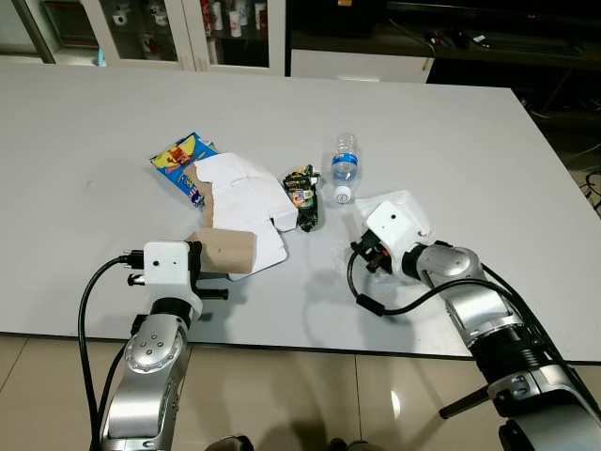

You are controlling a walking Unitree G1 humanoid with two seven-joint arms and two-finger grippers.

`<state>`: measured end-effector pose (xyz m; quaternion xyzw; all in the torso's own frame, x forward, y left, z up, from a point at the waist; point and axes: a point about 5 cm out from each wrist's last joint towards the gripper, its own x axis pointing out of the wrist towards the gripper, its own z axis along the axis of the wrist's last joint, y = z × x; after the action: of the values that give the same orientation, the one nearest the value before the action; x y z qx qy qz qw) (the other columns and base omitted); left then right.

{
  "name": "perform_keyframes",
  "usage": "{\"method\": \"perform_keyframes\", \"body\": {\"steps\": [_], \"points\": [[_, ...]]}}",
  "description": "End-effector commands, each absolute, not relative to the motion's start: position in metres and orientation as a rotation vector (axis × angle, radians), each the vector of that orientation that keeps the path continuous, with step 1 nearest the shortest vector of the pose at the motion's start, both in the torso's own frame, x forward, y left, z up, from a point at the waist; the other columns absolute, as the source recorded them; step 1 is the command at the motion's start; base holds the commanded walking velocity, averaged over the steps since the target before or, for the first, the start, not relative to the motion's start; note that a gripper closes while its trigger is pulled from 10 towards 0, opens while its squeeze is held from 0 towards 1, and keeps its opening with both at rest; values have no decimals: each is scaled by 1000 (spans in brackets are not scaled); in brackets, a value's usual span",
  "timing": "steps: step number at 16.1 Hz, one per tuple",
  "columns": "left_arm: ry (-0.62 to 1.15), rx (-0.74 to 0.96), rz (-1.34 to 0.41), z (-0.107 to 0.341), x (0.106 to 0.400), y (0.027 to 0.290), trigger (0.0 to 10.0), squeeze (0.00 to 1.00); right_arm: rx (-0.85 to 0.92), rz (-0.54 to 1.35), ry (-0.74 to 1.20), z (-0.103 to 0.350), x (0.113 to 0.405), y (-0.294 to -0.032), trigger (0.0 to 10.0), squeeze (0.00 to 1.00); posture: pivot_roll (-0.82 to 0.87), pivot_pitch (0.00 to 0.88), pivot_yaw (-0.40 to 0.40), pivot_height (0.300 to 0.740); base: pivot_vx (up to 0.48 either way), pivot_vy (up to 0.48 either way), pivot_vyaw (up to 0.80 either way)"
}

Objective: Picking trash to rubbish bin

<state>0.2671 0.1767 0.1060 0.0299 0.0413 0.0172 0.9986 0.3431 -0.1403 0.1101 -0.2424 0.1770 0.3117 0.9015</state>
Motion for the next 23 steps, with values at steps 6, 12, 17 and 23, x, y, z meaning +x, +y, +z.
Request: {"method": "perform_keyframes", "body": {"steps": [6, 12, 17, 23], "points": [[78, 57, 32, 108, 269, 177, 0, 0, -443, 489, 381, 96, 347, -153, 10000, 0, -42, 124, 19, 740, 0, 0, 0], [43, 37, 9, 113, 272, 172, 588, 0, -399, 235, 169, 133, 370, -167, 10000, 0, -40, 110, 16, 740, 0, 0, 0], [44, 36, 8, 113, 273, 172, 745, 0, -389, 262, 190, 127, 368, -164, 0, 0, -39, 106, 17, 740, 0, 0, 0], [57, 39, 3, 111, 272, 172, 627, 0, -390, 327, 244, 116, 365, -159, 0, 0, -37, 113, 21, 740, 0, 0, 0]]}}
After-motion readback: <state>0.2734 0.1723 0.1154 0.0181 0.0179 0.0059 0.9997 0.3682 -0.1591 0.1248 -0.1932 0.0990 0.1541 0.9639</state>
